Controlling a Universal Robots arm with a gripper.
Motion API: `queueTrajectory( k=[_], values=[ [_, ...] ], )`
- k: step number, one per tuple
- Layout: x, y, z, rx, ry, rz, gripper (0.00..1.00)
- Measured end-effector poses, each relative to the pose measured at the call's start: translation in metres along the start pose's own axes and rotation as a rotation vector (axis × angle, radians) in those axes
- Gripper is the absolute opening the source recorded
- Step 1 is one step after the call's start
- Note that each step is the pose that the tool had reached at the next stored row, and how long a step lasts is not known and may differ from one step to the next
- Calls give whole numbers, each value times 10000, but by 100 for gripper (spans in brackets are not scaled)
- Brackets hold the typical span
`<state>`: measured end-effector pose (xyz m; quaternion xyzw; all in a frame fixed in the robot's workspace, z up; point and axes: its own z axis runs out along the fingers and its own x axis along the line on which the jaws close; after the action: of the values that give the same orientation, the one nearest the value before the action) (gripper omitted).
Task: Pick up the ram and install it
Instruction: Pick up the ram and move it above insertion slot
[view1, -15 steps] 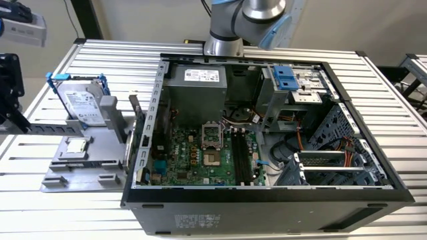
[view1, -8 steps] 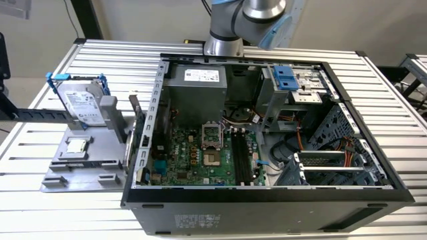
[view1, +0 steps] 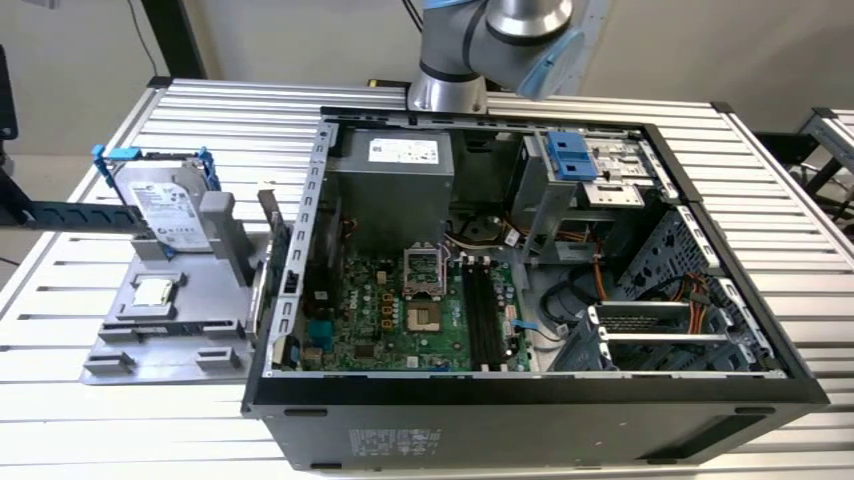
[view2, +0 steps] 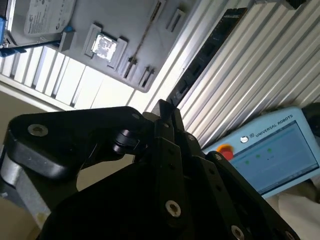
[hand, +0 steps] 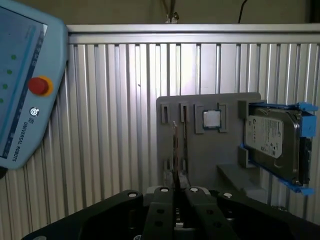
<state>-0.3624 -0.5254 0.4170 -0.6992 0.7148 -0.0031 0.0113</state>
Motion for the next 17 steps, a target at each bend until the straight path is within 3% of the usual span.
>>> queueTrajectory(
  k=[17],
  values=[
    [-17,-772,18,-23,1,1,0]
  ],
)
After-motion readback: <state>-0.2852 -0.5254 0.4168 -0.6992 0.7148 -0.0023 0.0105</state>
